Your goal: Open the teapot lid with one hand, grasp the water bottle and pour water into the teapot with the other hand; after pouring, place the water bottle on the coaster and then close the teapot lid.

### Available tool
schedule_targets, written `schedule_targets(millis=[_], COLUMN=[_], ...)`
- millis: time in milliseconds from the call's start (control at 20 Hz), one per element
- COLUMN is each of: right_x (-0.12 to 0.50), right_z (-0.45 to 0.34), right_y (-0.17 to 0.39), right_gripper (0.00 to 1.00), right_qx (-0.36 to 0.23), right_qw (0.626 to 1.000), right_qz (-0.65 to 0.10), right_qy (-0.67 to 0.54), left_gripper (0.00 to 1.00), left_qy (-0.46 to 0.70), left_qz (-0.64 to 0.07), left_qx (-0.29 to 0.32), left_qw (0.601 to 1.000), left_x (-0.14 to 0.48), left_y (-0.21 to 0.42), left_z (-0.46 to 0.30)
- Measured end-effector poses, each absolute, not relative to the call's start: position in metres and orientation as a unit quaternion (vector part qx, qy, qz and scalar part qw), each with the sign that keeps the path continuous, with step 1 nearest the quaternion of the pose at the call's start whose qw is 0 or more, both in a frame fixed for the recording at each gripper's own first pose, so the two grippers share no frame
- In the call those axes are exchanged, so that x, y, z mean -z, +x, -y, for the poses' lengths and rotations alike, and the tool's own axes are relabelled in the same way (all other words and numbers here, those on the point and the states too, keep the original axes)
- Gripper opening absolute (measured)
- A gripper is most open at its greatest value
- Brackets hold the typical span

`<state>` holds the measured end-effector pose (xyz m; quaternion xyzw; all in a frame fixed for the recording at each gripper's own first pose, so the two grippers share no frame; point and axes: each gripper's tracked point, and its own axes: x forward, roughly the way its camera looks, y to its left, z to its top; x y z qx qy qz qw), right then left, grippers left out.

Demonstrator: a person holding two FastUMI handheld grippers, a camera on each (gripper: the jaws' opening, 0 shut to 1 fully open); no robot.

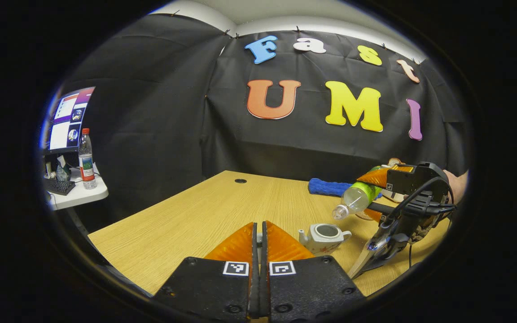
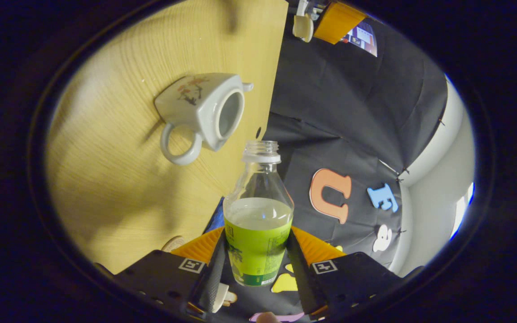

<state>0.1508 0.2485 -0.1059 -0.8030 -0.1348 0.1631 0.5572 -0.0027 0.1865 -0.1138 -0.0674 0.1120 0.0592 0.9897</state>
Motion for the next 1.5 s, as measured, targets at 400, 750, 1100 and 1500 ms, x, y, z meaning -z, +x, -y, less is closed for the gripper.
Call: schedule_targets(millis=[400,750,1100,1500], right_x=[0.098,0.09,0.083,0.078], right_z=[-0.26,-0.265,-0.27,-0.276], right_y=[0.144,0.141,0.139,0.138], right_gripper=[0.72,0.72,0.72,0.71], right_qx=[-0.162,-0.158,-0.15,-0.137], right_qw=[0.51,0.487,0.441,0.406], right_qz=[0.163,0.178,0.199,0.222], right_qy=[-0.829,-0.84,-0.862,-0.876], left_gripper=[0.03,0.03,0.03,0.03], left_qy=[-0.068,-0.073,-0.072,-0.068], left_qz=[-0.11,-0.115,-0.114,-0.114], left_qx=[-0.06,-0.063,-0.058,-0.056], left_qw=[0.99,0.989,0.989,0.989], left_x=[0.112,0.118,0.116,0.117], left_y=[-0.003,-0.004,-0.003,-0.004], left_z=[-0.188,-0.192,-0.189,-0.189])
